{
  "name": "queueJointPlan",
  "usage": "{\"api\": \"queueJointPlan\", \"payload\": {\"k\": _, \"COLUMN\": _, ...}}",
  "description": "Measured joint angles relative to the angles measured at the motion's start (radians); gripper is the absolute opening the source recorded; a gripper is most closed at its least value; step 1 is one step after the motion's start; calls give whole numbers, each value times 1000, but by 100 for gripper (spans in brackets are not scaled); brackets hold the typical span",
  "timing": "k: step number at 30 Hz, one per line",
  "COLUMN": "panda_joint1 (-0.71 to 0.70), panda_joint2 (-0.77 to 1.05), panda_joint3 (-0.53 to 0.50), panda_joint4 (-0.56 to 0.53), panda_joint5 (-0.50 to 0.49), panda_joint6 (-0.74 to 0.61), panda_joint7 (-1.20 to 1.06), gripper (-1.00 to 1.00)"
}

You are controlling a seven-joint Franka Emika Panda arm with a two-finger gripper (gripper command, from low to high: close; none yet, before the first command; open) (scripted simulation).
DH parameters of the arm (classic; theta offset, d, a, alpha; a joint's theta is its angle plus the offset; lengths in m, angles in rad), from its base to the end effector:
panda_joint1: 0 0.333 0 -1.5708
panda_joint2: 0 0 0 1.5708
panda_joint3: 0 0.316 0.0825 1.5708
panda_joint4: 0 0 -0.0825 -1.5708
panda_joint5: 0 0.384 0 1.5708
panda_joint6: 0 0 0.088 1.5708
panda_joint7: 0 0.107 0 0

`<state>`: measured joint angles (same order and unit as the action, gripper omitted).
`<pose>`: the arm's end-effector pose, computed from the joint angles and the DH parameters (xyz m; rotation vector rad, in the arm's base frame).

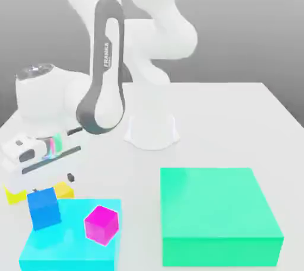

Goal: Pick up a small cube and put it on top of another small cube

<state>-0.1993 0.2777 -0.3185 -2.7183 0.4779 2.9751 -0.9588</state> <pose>0.3125 -0.2283 0.1449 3.1278 -0.0296 0.0076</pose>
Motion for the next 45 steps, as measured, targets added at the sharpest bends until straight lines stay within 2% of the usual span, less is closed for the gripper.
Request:
{"api": "queueJointPlan", "payload": {"k": 2, "panda_joint1": -64, "panda_joint2": 40, "panda_joint3": 77, "panda_joint4": 9, "panda_joint5": 54, "panda_joint6": 29, "panda_joint7": -40, "gripper": 0}}
{"api": "queueJointPlan", "payload": {"k": 3, "panda_joint1": -86, "panda_joint2": 53, "panda_joint3": 103, "panda_joint4": 12, "panda_joint5": 72, "panda_joint6": 39, "panda_joint7": -54, "gripper": -100}}
{"api": "queueJointPlan", "payload": {"k": 9, "panda_joint1": -97, "panda_joint2": 60, "panda_joint3": 116, "panda_joint4": 14, "panda_joint5": 82, "panda_joint6": 41, "panda_joint7": -62, "gripper": -100}}
{"api": "queueJointPlan", "payload": {"k": 11, "panda_joint1": -64, "panda_joint2": 39, "panda_joint3": 76, "panda_joint4": 9, "panda_joint5": 54, "panda_joint6": 26, "panda_joint7": -41, "gripper": -100}}
{"api": "queueJointPlan", "payload": {"k": 19, "panda_joint1": 102, "panda_joint2": -113, "panda_joint3": -149, "panda_joint4": -32, "panda_joint5": -203, "panda_joint6": -73, "panda_joint7": 152, "gripper": -100}}
{"api": "queueJointPlan", "payload": {"k": 24, "panda_joint1": 146, "panda_joint2": -189, "panda_joint3": -202, "panda_joint4": -49, "panda_joint5": -343, "panda_joint6": -137, "panda_joint7": 265, "gripper": -100}}
{"api": "queueJointPlan", "payload": {"k": 30, "panda_joint1": 140, "panda_joint2": -247, "panda_joint3": -214, "panda_joint4": 63, "panda_joint5": -433, "panda_joint6": -329, "panda_joint7": 216, "gripper": -100}}
{"api": "queueJointPlan", "payload": {"k": 36, "panda_joint1": 189, "panda_joint2": -322, "panda_joint3": -169, "panda_joint4": 250, "panda_joint5": -519, "panda_joint6": -554, "panda_joint7": 354, "gripper": -100}}
{"api": "queueJointPlan", "payload": {"k": 39, "panda_joint1": 207, "panda_joint2": -301, "panda_joint3": -161, "panda_joint4": 256, "panda_joint5": -489, "panda_joint6": -535, "panda_joint7": 395, "gripper": -100}}
{"api": "queueJointPlan", "payload": {"k": 44, "panda_joint1": 204, "panda_joint2": -193, "panda_joint3": -152, "panda_joint4": 237, "panda_joint5": -401, "panda_joint6": -421, "panda_joint7": 340, "gripper": -100}}
{"api": "queueJointPlan", "payload": {"k": 45, "panda_joint1": 201, "panda_joint2": -174, "panda_joint3": -150, "panda_joint4": 234, "panda_joint5": -386, "panda_joint6": -401, "panda_joint7": 329, "gripper": 100}}
